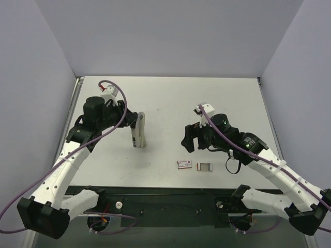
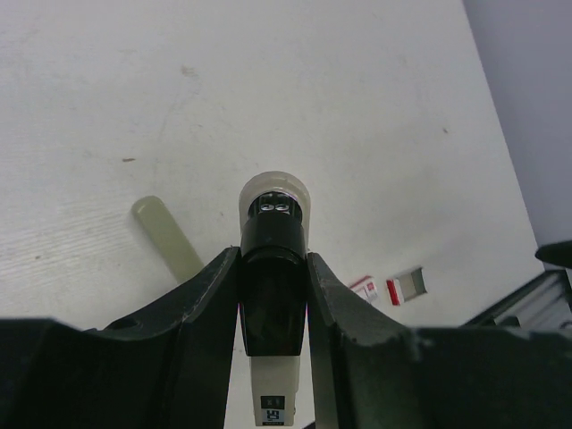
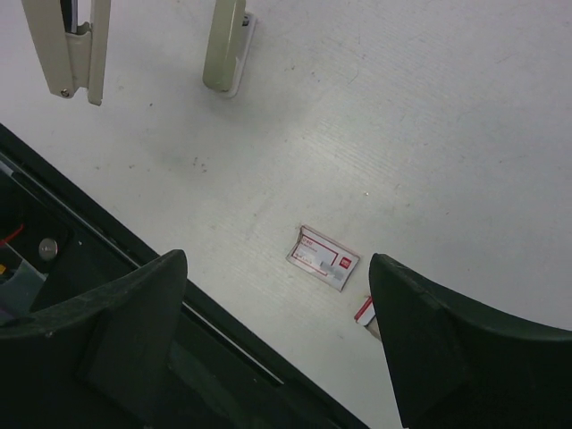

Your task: Unload the staples from the stapler

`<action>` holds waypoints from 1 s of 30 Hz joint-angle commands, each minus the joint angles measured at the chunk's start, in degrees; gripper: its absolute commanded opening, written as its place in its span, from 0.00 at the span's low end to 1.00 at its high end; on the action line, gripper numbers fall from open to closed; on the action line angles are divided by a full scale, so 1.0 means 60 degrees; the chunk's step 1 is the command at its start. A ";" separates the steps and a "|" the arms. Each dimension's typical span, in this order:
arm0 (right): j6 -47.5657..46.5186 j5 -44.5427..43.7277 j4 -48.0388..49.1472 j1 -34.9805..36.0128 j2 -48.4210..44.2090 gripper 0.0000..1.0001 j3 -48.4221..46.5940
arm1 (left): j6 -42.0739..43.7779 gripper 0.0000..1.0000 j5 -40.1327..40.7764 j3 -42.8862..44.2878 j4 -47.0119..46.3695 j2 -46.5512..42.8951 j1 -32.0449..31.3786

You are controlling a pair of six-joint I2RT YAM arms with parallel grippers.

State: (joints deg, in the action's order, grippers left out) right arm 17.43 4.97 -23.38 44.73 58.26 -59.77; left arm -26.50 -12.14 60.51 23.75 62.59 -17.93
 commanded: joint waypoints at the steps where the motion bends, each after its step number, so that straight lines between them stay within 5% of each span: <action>1: -0.0414 0.0650 -0.0689 0.0147 -0.0510 0.77 -0.0220 | 0.0637 0.00 -0.2675 -0.0255 -0.0501 -0.0995 -0.0145; 13: -0.1279 0.1866 -0.1524 0.0849 -0.0789 0.74 -0.1273 | 0.0432 0.00 -0.7800 -0.1940 -0.2112 -0.2594 -0.0497; 30: -0.3271 0.4210 -0.1070 0.2388 0.1510 0.69 -0.3236 | 0.0435 0.00 -0.8786 -0.2511 -0.2667 -0.3180 -0.1669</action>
State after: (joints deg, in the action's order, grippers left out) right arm 1.26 26.63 -31.88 58.00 66.00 -75.53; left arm -22.02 -60.88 45.82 14.63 45.43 -27.44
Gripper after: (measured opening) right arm 0.704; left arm 0.415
